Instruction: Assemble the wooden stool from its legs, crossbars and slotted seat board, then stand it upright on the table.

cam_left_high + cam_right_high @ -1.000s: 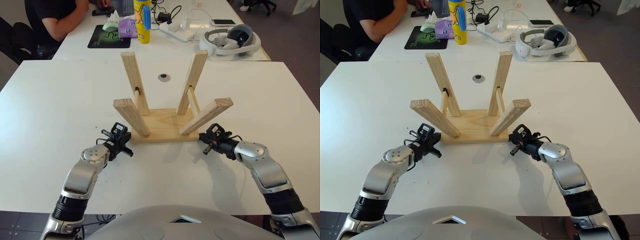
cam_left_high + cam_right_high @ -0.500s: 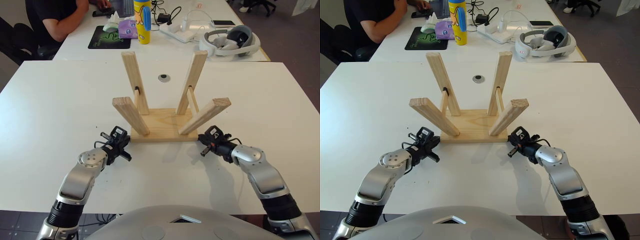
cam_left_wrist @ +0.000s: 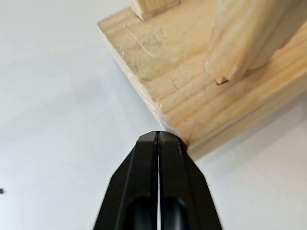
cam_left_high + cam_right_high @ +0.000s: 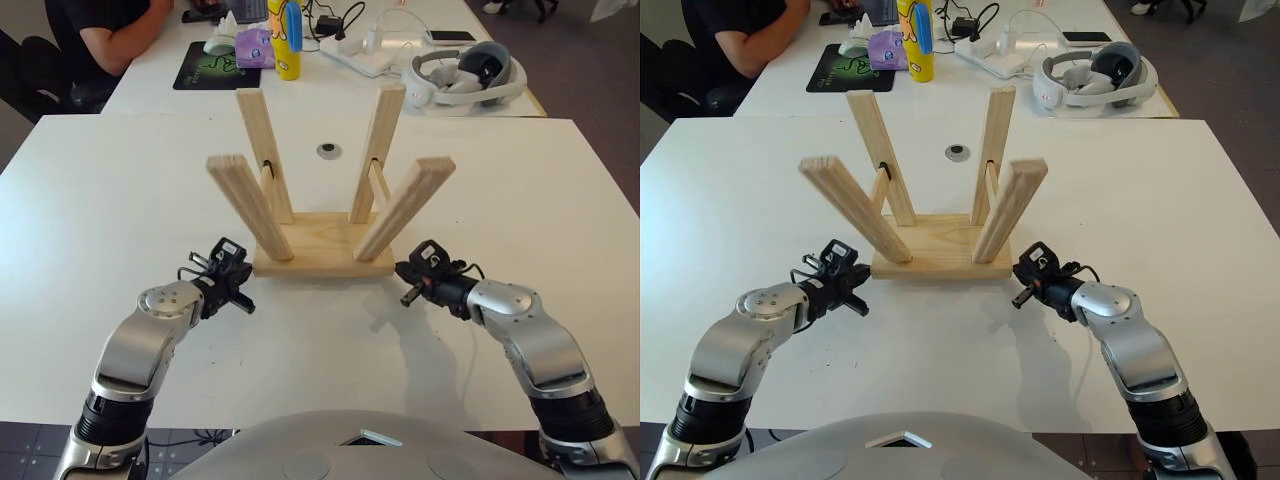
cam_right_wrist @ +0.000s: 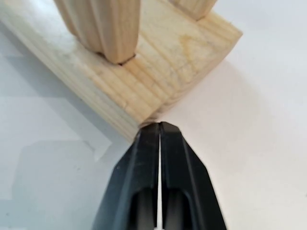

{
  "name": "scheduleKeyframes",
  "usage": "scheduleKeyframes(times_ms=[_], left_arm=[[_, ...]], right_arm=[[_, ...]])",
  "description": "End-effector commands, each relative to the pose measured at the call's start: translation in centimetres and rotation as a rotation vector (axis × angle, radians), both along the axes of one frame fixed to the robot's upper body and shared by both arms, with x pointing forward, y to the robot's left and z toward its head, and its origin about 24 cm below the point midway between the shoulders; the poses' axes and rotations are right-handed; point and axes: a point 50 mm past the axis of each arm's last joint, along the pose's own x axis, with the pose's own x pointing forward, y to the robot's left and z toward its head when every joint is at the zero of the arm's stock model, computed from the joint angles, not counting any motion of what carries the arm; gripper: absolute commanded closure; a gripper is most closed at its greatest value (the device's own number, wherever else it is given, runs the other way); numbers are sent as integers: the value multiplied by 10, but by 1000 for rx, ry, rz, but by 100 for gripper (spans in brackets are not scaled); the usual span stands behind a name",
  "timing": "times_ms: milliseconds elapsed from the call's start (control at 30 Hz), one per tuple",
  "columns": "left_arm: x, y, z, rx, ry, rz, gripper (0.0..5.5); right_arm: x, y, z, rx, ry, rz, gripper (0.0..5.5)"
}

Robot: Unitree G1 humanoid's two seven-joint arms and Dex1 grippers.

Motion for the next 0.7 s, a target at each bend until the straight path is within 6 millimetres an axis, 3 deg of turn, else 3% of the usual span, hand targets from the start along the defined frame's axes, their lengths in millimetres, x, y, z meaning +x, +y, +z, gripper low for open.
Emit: scheduleKeyframes(times_ms=[33, 700], left_arm=[[1, -27, 28, -119, -51, -185, 550], [3, -24, 76, -143, -56, -261, 550]], right_arm=[[1, 17, 26, 102, -44, 142, 549], [-5, 17, 73, 126, -117, 211, 549]])
